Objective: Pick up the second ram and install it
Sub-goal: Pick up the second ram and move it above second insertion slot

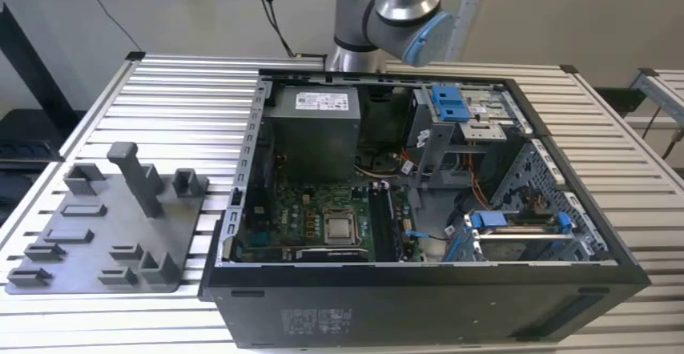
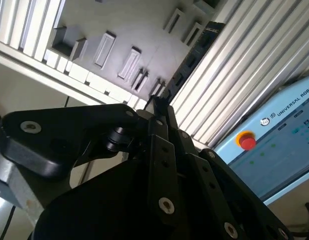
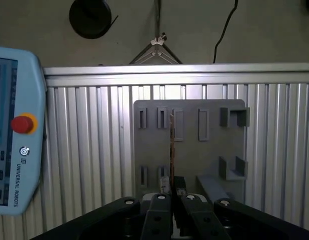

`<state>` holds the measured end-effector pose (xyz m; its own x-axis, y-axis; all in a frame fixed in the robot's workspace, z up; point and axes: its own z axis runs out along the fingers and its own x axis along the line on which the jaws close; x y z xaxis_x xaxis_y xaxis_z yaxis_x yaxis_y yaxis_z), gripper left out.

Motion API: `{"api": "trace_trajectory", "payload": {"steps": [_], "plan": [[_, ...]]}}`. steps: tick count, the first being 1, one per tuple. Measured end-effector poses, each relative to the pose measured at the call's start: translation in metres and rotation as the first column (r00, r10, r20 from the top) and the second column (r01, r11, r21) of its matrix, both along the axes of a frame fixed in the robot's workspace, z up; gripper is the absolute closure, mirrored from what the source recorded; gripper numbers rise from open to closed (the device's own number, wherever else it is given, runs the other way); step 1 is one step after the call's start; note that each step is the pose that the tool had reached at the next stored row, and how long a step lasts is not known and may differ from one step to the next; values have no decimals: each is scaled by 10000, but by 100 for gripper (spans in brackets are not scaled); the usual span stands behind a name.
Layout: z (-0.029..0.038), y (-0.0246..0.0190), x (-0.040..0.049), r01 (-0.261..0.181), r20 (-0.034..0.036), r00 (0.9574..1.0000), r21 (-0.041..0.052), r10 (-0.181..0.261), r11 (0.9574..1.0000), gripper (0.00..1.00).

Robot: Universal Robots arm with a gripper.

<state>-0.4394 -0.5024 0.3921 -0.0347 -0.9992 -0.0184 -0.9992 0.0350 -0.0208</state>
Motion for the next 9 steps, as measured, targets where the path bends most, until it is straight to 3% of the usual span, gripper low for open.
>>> {"api": "trace_trajectory", "payload": {"steps": [9], "plan": [[-1,0,178,1,-22,10000,1,-1,10000,86]]}}
